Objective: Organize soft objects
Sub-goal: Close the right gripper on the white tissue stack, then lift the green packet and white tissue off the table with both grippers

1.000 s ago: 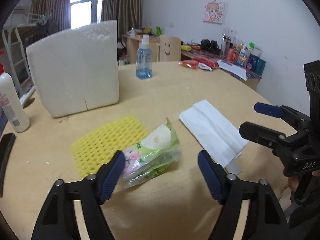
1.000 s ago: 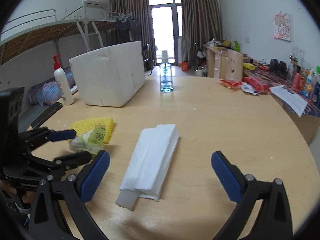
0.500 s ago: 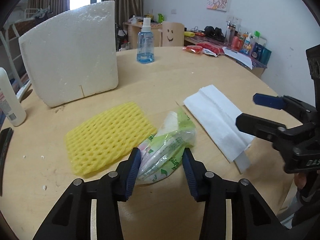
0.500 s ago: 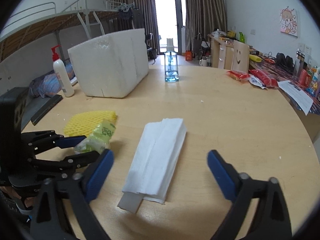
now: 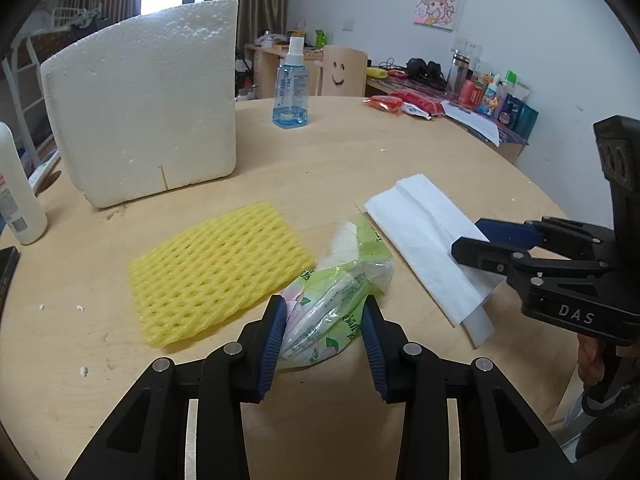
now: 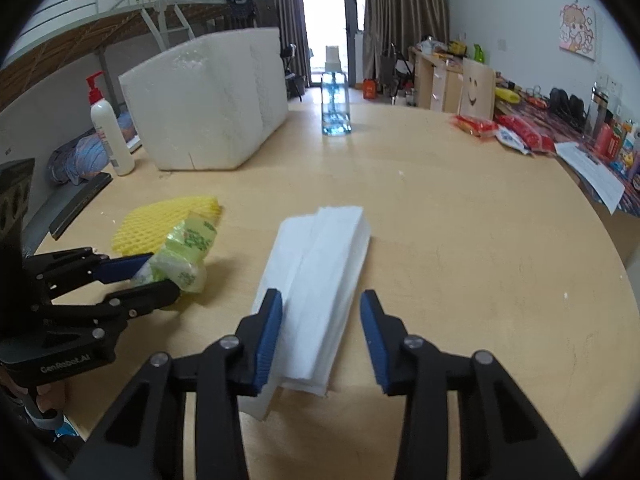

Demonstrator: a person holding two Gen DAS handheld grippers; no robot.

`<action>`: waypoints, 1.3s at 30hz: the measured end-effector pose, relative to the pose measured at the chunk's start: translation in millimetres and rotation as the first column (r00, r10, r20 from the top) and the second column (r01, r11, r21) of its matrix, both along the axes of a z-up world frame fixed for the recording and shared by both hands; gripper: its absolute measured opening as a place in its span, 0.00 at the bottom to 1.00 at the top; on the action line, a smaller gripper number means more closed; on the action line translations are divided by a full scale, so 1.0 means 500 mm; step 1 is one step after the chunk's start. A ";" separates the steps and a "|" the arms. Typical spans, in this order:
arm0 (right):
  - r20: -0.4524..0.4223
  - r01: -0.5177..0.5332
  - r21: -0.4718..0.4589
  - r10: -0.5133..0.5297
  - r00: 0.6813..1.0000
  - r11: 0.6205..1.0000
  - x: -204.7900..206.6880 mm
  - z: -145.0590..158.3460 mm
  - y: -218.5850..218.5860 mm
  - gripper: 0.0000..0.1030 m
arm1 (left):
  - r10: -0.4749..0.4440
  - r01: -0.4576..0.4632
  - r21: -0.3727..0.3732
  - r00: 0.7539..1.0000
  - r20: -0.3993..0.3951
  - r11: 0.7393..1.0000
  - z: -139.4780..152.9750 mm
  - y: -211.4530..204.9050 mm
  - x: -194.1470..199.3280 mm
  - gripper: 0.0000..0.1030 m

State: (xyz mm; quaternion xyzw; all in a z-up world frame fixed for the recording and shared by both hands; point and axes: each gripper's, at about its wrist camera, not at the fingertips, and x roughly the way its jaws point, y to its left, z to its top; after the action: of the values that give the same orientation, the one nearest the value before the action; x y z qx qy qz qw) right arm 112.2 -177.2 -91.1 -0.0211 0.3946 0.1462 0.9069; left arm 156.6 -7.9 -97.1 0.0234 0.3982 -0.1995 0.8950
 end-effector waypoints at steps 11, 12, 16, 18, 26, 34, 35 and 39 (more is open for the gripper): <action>-0.013 -0.054 0.074 0.055 0.998 0.996 0.000 -0.006 0.001 0.10 | -0.004 0.004 -0.010 1.000 0.003 1.000 0.001 0.003 -0.004 0.38; -0.015 -0.053 0.085 0.054 0.998 0.995 0.001 -0.005 -0.001 0.09 | -0.003 0.003 -0.013 1.000 0.004 1.000 0.001 0.003 -0.004 0.37; 0.009 -0.051 0.130 0.050 0.999 0.990 0.003 0.014 -0.010 0.09 | -0.005 0.005 -0.017 1.000 0.019 1.000 0.006 0.003 -0.009 0.30; 0.033 -0.065 0.155 0.061 0.998 0.986 -0.003 0.030 -0.011 0.08 | 0.000 0.000 -0.018 1.000 0.030 1.000 0.013 0.004 -0.012 0.28; 0.113 -0.086 0.190 0.065 0.992 0.978 -0.028 0.082 -0.017 0.09 | -0.008 0.013 -0.043 0.994 0.107 0.999 0.060 0.009 -0.039 0.26; 0.044 -0.068 0.085 0.065 0.997 0.994 -0.015 0.051 0.010 0.38 | 0.001 0.005 -0.048 0.991 0.133 0.999 0.075 0.017 -0.053 0.26; 0.042 -0.072 0.075 0.069 0.997 0.995 -0.015 0.044 0.014 0.46 | 0.003 0.004 -0.049 0.991 0.132 0.999 0.075 0.020 -0.052 0.26; 0.030 -0.059 0.069 0.057 0.998 0.996 -0.006 0.028 0.014 0.63 | 0.009 -0.002 -0.050 0.991 0.132 0.999 0.074 0.027 -0.053 0.26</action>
State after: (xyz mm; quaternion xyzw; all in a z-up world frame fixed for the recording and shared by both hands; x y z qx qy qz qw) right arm 109.2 -170.4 -77.2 -0.0029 0.3757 0.1859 0.9079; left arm 129.9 5.5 -60.0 0.0133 0.3330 -0.2049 0.9203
